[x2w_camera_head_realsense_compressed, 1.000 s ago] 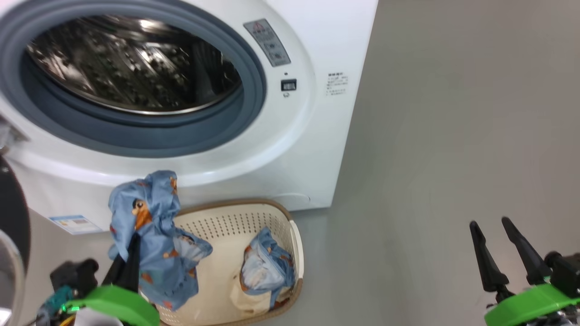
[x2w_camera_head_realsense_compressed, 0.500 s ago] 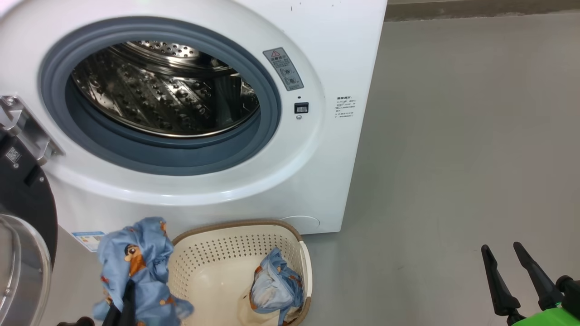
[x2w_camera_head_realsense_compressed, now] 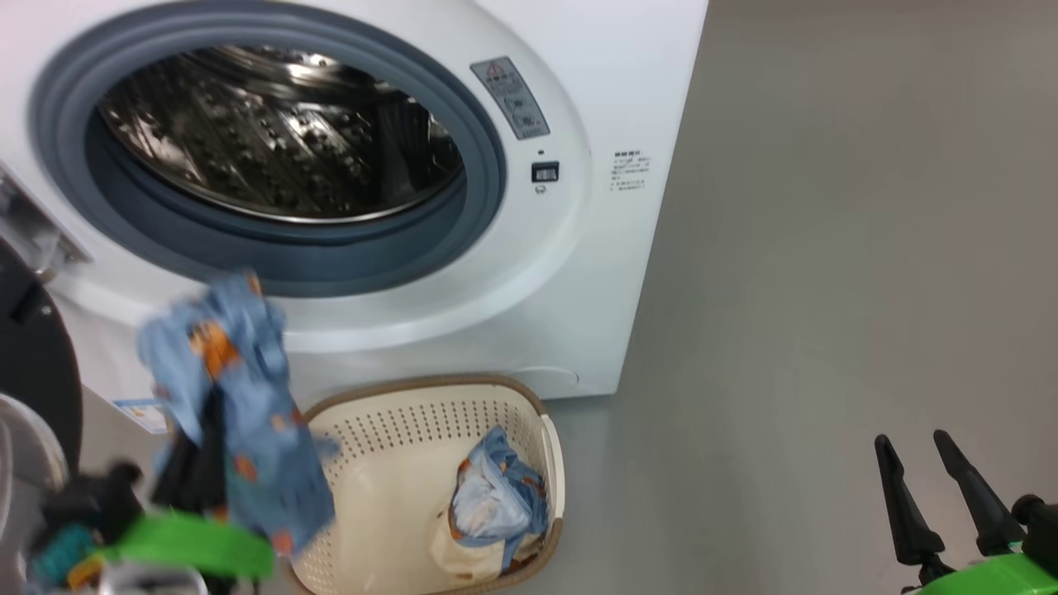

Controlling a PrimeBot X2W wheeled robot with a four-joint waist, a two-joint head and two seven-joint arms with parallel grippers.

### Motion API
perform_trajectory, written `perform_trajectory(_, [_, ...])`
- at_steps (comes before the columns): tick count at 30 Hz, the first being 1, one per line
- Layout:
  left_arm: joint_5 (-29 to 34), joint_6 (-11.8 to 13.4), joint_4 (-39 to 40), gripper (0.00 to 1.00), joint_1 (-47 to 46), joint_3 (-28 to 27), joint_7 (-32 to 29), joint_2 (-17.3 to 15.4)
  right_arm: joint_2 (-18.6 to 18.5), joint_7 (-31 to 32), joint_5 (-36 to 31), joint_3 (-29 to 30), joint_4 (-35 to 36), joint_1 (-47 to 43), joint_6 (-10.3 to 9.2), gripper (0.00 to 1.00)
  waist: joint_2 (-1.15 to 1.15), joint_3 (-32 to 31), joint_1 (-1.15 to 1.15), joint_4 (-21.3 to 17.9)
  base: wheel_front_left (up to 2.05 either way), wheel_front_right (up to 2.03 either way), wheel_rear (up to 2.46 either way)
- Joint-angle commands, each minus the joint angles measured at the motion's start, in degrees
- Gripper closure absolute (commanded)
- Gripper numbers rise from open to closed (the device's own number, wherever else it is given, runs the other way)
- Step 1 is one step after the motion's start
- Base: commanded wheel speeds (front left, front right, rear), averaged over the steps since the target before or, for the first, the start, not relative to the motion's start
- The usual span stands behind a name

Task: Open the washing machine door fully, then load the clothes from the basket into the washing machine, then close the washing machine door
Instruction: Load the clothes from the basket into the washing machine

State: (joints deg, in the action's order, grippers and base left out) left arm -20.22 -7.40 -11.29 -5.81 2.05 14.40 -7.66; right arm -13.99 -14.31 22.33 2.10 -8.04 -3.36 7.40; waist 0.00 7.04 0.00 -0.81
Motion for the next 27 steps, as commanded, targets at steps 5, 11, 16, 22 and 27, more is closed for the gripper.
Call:
perform_trajectory(5, [-0.78, -0.09, -1.75, 1.0, -13.61, -2.2, 0.6, -4.77, -0.11, -0.69, 0.14, -1.95, 1.75, 4.23, 0.09, 0.0, 0.0, 5.27, 0.0, -2.12, 0.0, 0.0, 0.0])
perform_trajectory(11, [-2.25, -0.09, -7.79, 1.0, -23.88, -0.5, 0.6, -7.29, 0.7, -0.69, 0.09, -2.49, 1.89, 6.35, 0.09, 0.0, 0.0, 8.24, 0.0, -4.34, 0.0, 0.0, 0.0])
perform_trajectory(16, [-4.85, -0.09, -16.13, 1.0, -32.73, 2.71, 0.6, -9.71, 1.55, -0.69, 0.0, -3.23, 2.13, 7.95, 0.09, 0.0, 0.0, 11.06, 0.0, -6.79, 0.0, 0.0, 0.0])
perform_trajectory(22, [-7.57, -0.09, -27.78, 1.0, -41.83, 6.64, 0.6, -12.07, 2.49, -0.69, -0.04, -4.54, 2.32, 9.47, 0.09, 0.0, 0.0, 13.92, 0.0, -9.63, 0.0, 0.0, 0.0])
perform_trajectory(27, [-9.79, -0.09, -35.83, 1.0, -49.96, 9.46, 0.6, -13.63, 3.48, -0.69, 0.06, -5.89, 2.27, 10.7, 0.09, 0.0, 0.0, 15.82, 0.0, -11.67, 0.0, 0.0, 0.0])
